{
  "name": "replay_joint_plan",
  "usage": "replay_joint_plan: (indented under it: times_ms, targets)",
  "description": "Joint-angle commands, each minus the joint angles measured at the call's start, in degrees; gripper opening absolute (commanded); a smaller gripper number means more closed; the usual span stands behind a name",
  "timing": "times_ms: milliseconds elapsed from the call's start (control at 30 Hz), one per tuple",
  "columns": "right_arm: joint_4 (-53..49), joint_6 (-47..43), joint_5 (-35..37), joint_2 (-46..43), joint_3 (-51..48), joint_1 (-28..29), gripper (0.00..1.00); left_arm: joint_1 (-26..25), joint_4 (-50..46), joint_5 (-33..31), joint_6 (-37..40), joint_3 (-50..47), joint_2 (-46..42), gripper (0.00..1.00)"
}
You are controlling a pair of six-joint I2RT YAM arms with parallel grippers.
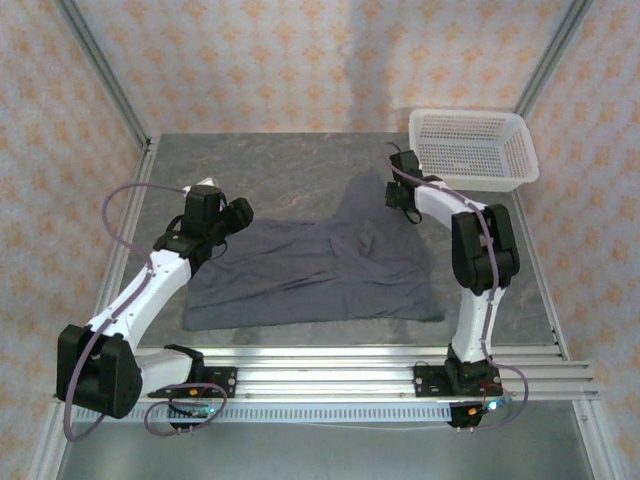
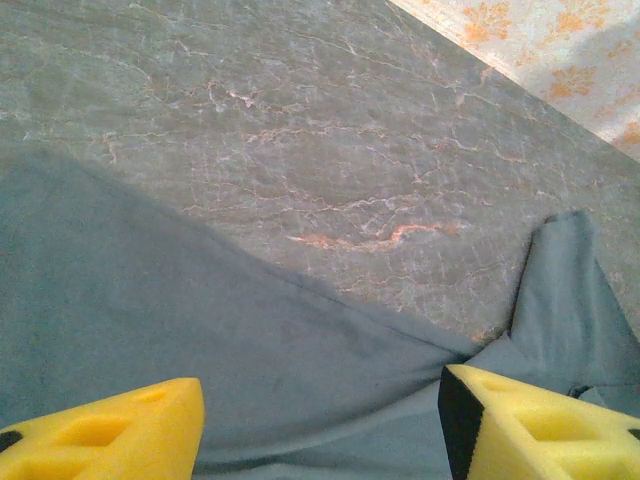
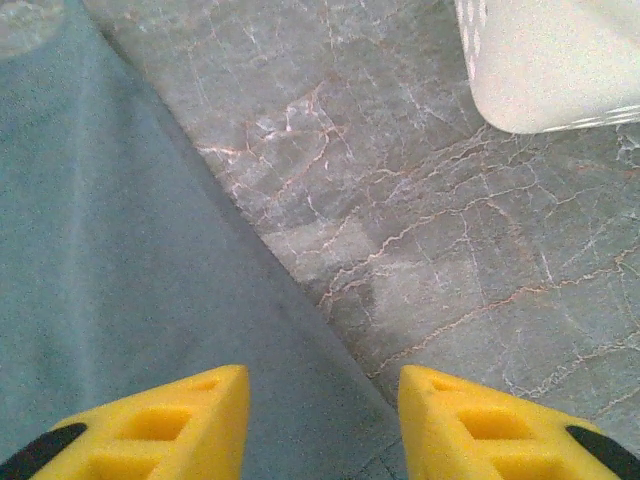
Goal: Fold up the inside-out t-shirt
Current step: Fold the T-shirt at the center of the table.
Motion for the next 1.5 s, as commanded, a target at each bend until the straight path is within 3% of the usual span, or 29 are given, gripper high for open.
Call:
replay_joint_plan:
  times_ms: [0, 233, 667, 867, 967, 1067, 1200, 1367, 1467]
  targets:
    - [6.9, 2.4, 3.7, 0.4, -1.6, 0.8, 0.44, 0.3, -0.5, 0.4, 0.3, -0.5, -0.8, 0.64]
    - [6.1, 4.4, 5.8, 5.9, 1.5, 1.3, 0.46, 0.4, -0.2, 1.1, 0.6, -0.4, 0.3, 0.64]
    - [-2.8, 5.3, 0.9, 11.2, 8.3, 1.2, 0.44, 0.7, -0.5, 1.2, 0.6, -0.9, -0.3, 0.65]
    - [-6.0, 5.3, 0.1, 13.8, 11.9, 1.1, 0.53, 0.8, -1.2, 0.8, 0.2, -1.1, -0.8, 0.65]
    - [-6.6, 4.9, -0.1, 14.2, 12.6, 1.1, 0.43, 1.0, -2.0, 0.8, -0.4, -0.9, -0.7, 0.65]
    - [-6.5, 4.4, 0.1, 14.0, 12.8, 1.1, 0.2, 2.4, -3.8, 1.5, -1.7, 0.6, 0.4, 0.65]
    - [-6.9, 2.8, 0.5, 12.0, 13.6, 0.9, 0.03, 6.0, -9.8, -0.8, -3.5, 5.5, 4.5, 0.63]
    - [-6.6, 2.2, 0.2, 7.6, 12.4, 0.5, 0.0, 10.7, -16.5, -7.2, -8.5, 12.2, 12.4, 0.58]
    - [-3.8, 2.8, -1.1, 4.1, 8.3, 0.4, 0.0, 13.9, -18.5, -6.0, -10.6, 16.1, 19.2, 0.56]
